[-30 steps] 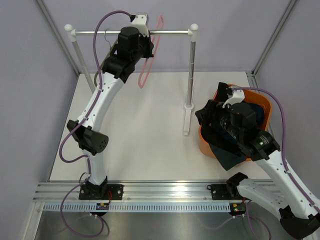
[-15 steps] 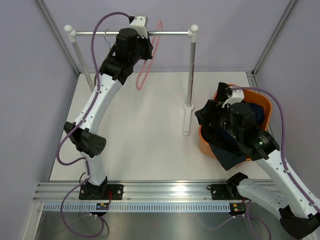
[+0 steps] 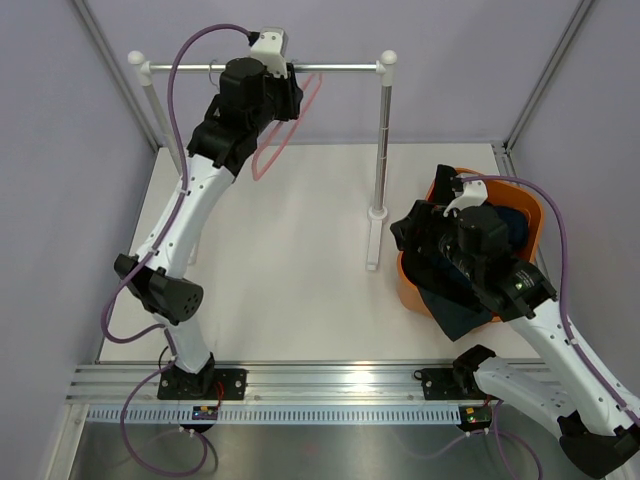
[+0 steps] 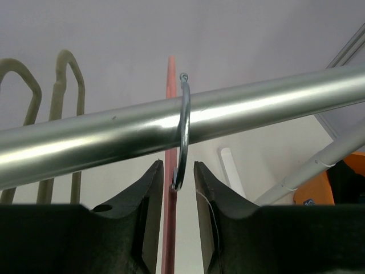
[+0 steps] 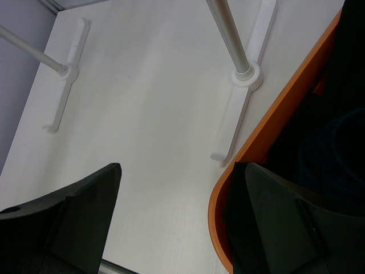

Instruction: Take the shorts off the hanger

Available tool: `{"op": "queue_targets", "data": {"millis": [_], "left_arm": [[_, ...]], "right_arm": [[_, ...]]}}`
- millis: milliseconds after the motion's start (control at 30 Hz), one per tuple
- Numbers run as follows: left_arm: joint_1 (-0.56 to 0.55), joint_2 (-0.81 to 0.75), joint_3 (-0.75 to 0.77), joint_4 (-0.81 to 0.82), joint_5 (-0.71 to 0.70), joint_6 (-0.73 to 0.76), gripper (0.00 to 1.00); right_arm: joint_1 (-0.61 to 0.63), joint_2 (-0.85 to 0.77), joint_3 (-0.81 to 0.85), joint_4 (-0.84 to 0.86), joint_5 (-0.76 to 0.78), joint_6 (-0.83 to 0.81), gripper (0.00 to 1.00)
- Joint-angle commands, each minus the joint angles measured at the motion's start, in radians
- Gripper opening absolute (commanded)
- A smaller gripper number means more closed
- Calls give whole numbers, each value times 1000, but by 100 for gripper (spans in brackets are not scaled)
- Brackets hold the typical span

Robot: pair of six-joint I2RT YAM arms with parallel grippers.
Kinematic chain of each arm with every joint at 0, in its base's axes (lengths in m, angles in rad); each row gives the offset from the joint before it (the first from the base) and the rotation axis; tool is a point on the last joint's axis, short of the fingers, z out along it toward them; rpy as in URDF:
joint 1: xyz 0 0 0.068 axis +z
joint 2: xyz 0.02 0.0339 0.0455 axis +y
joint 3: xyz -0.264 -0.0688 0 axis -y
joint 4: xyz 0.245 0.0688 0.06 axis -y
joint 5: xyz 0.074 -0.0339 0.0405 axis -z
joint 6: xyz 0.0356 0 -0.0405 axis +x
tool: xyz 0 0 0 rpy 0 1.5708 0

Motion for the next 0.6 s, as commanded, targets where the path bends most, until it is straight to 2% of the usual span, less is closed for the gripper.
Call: {"op": "queue_targets", "data": {"millis": [0,400,567], "left_arm": [[1,-90,-8,87,-4,19,31],[-31,-223,-66,76,-63,53,36],[-79,-315,-89,6,-75,65,39]], "right_arm": [[-3,-8,-4,40,24,11,99],[-5,-28,-9,33,41,15,100],[-5,-57,-23,29,60,24,99]]}}
